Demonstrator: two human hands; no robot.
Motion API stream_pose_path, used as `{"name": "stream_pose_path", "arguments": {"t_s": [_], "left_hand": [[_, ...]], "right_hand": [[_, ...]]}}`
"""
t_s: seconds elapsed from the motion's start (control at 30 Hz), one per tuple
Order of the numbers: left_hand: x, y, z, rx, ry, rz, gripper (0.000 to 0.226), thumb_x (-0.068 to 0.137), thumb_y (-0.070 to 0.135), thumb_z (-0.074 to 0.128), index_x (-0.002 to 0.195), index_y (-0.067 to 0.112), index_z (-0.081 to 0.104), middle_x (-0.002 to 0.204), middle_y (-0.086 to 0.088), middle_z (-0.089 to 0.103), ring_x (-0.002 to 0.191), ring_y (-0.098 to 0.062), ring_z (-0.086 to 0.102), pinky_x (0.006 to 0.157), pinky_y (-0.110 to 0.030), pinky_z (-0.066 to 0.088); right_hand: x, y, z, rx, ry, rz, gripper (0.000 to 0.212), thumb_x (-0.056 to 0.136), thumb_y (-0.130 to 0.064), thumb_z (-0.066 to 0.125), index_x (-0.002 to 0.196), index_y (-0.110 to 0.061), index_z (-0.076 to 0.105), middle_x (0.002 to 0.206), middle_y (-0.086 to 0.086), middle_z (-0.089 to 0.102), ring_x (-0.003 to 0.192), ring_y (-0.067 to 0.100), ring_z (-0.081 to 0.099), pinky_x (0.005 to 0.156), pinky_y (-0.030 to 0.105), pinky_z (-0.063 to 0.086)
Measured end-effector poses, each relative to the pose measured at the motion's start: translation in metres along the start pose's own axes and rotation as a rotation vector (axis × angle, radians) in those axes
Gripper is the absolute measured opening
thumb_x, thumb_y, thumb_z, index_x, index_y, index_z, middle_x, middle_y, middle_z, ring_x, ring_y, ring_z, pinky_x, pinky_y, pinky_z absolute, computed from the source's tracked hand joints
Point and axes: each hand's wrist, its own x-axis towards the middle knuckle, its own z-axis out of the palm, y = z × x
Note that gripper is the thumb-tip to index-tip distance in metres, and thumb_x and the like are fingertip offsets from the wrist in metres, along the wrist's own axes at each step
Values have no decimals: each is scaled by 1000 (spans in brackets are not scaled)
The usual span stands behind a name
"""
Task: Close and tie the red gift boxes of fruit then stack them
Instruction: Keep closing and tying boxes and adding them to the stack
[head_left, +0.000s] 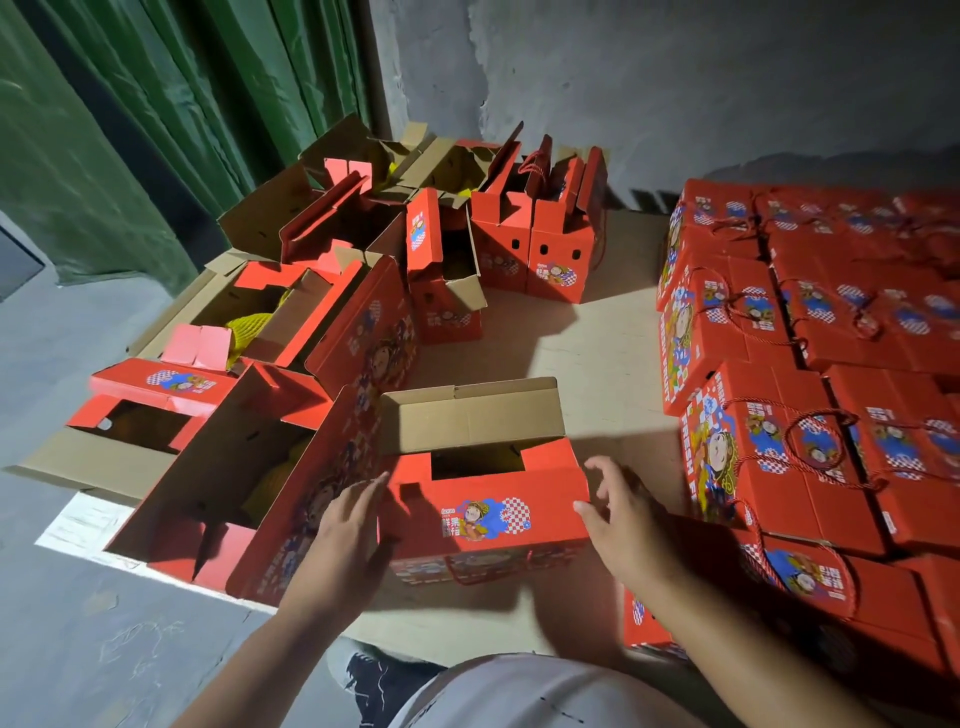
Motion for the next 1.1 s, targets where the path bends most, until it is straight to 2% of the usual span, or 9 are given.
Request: {"name": "stream_pose_path", "arguments": {"t_s": [0.1,0.2,0.33,0.5,0.7,0.8,0.87,1.0,1.1], "left_hand": [[3,3,0,205,-87,122,95,78,48,80,156,32,28,158,4,27,147,-22,25,116,-46,40],[8,6,2,338,-158,153,100,74,56,77,156,27,28,156,3,25,148,-24,23,109,-46,46],[16,11,8,416,-204,138,97,79,56,73,157,22,27,153,3,30,145,-23,26,106,-41,47],[17,11,8,424,-177,186,89,75,52,76,151,26,37,135,7,45,127,-22,46,92,-40,53],[10,11,13,435,-150,175,88,85,52,66,159,26,26,146,6,46,136,-21,42,102,-39,48],[4,11,17,405,-166,156,88,93,49,57,164,24,11,164,4,30,153,-20,23,114,-41,39],[-3,11,21,357,-166,136,87,99,48,50,163,27,-4,171,7,4,157,-14,-1,113,-44,40],[-13,15,30,316,-181,112,91,101,62,38,157,27,-26,164,12,-32,152,-10,-27,104,-32,49],[-11,20,28,192,-160,108,90,98,75,26,158,28,-21,164,17,-30,150,-5,-29,103,-23,45]], "right_hand": [[3,3,3,-61,-73,-104,48,86,-30,79,129,-27,58,129,-5,44,109,18,59,87,30,49],[4,6,4,-141,-176,-240,68,80,-47,80,139,-30,51,151,-10,31,135,12,37,105,29,43],[7,8,7,-293,-249,-353,94,72,-62,76,151,-27,41,151,-14,35,143,10,30,115,31,37],[11,11,12,-311,-223,-356,86,76,-52,79,150,-29,42,145,-13,45,136,13,40,111,33,42],[13,13,11,-314,-232,-364,84,77,-56,77,149,-31,43,143,-14,46,134,11,40,109,31,42],[12,12,9,-339,-238,-374,84,81,-59,72,153,-30,41,147,-13,46,138,11,38,111,30,39],[11,13,10,-346,-244,-365,85,85,-60,68,157,-29,35,156,-12,40,146,11,30,117,30,32],[0,23,21,-417,-313,-337,88,96,-69,46,163,-36,0,171,-14,-10,156,9,-15,127,37,16],[-6,30,28,-297,-336,-291,81,100,-65,38,163,-38,-5,167,-19,-24,157,9,-13,125,37,18]]}}
